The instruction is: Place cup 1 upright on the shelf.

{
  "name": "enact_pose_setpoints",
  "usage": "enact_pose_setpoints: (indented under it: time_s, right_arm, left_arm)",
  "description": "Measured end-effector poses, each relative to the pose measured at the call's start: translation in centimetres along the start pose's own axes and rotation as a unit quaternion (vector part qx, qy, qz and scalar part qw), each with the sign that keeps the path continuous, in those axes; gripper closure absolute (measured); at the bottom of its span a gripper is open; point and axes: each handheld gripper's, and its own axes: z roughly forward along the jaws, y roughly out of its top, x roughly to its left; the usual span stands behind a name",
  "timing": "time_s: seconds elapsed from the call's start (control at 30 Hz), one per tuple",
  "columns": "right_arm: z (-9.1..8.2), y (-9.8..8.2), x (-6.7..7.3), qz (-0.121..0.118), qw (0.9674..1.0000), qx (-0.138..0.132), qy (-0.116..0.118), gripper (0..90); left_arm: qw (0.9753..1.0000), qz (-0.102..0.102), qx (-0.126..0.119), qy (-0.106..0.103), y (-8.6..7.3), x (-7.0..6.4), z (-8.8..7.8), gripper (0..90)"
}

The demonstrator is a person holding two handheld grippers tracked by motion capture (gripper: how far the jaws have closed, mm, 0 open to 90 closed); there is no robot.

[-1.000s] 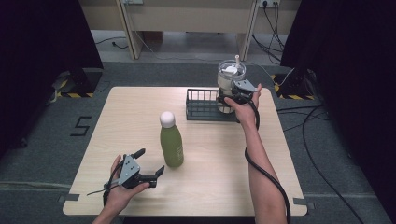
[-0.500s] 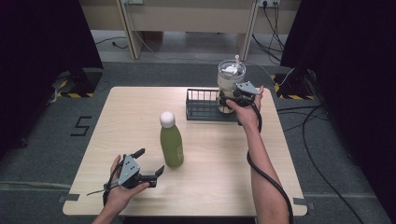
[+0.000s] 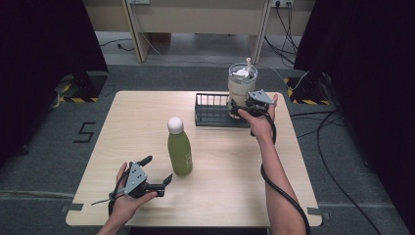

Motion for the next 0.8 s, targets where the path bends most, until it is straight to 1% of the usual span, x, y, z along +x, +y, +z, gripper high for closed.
enact_pose_setpoints:
  time_s: [0.07,0.13,0.5,0.77,0.8]
  right_arm:
    - [-0.3,-0.2,0.0,0.002,1.0000,0.003,-0.001,2.9]
    - [-0.5,-0.4,-0.1,-0.002,1.0000,0.004,-0.001,3.1]
    - [-2.0,-1.9,-0.4,-0.001,0.9999,0.013,-0.001,4.1]
    - [-3.1,-2.4,-0.5,-0.006,0.9999,0.015,-0.004,4.7]
    - [-3.5,-2.6,-0.6,-0.007,0.9998,0.016,-0.004,4.8]
  left_arm:
    - [1.0000,0.000,0.000,0.000,0.0,0.0,0.0,3.0]
    - [1.0000,0.001,0.000,0.000,0.0,0.0,0.0,3.0]
    - [1.0000,0.001,0.000,0.001,0.0,-0.1,0.0,2.9]
    - [1.0000,0.002,0.000,0.001,0.0,-0.1,0.1,2.9]
    - [1.0000,0.002,0.000,0.002,0.0,-0.1,0.1,2.9]
